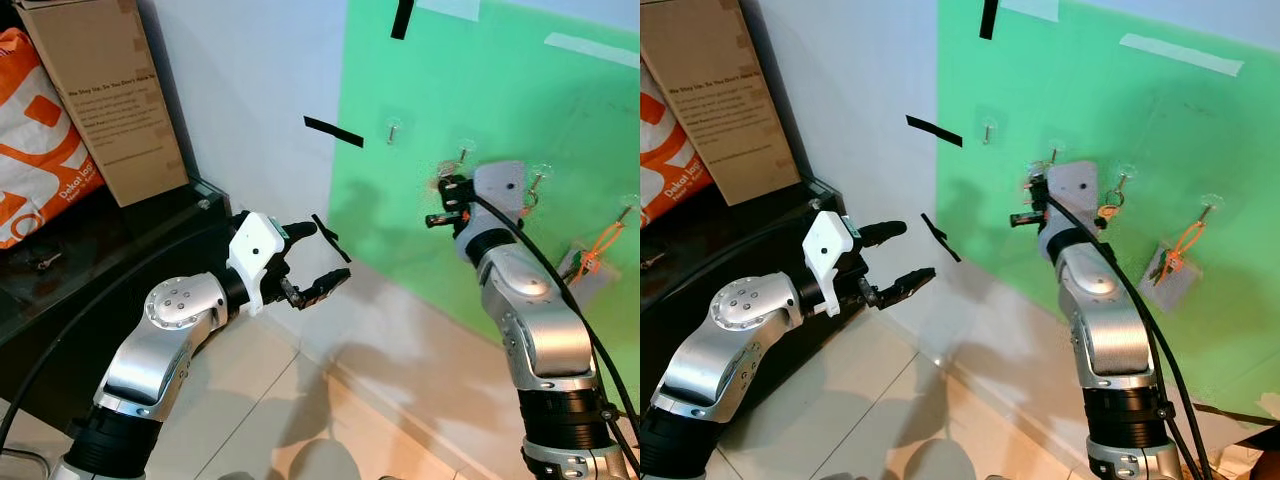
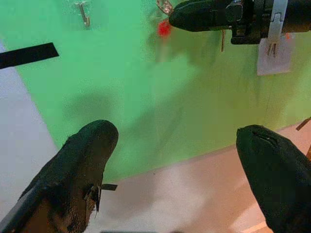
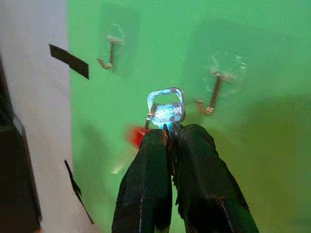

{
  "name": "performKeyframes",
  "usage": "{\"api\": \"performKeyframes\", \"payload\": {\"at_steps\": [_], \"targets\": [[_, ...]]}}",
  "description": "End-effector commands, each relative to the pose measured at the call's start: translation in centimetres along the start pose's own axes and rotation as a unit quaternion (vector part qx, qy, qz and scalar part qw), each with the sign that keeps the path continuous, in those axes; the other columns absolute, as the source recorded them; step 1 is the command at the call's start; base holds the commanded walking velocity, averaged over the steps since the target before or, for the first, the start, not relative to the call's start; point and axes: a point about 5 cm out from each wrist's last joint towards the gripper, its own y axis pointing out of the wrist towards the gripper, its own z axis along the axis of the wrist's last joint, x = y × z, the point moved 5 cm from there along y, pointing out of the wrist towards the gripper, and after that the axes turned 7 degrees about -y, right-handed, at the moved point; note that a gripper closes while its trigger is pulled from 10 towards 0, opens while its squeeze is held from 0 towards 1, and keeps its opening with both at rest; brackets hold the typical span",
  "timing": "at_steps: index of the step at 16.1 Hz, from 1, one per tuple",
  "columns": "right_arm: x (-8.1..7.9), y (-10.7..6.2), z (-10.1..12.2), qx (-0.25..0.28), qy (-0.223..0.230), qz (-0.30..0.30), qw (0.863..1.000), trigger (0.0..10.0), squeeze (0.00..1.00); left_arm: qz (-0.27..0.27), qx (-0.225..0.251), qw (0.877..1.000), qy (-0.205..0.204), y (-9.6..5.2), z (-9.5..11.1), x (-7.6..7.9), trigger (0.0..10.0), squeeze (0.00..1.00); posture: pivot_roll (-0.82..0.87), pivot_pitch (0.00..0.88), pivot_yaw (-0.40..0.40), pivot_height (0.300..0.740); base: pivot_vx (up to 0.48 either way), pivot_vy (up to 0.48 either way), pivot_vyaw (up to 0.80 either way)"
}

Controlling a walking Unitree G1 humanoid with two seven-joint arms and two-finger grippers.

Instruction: Hang keys on a hook

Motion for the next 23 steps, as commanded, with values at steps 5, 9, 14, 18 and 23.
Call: {"api": "performKeyframes", "payload": {"at_steps": [5,9,14,18,23], "targets": [[1.2,-0.6,-0.1,0.005,-0.008,-0.013,1.000,10.0,0.00,-0.005,-0.001,1.000,0.017,-0.1,0.3,0.3,10.0,0.00,-0.04,0.000,-0.031,0.740,0.000,0.000,0.00],[1.6,-0.5,1.7,0.050,-0.003,0.004,0.999,10.0,0.00,-0.006,-0.002,1.000,0.018,-0.1,0.3,0.3,10.0,0.00,-0.04,0.000,-0.031,0.740,0.000,0.000,0.00],[2.3,0.2,2.0,0.054,-0.026,0.026,0.998,10.0,0.00,-0.007,-0.001,1.000,0.018,-0.1,0.4,0.4,10.0,0.00,-0.04,0.000,-0.035,0.740,0.000,0.000,0.00],[3.5,1.1,1.9,0.052,-0.051,0.025,0.997,10.0,0.00,-0.006,-0.002,1.000,0.019,-0.1,0.4,0.3,10.0,0.00,-0.03,0.000,-0.038,0.740,0.000,0.000,0.00],[4.8,1.3,1.3,0.040,-0.060,0.008,0.997,10.0,0.00,-0.007,-0.003,1.000,0.019,-0.2,0.4,0.4,10.0,0.00,-0.03,0.000,-0.036,0.740,0.000,0.000,0.00]]}}
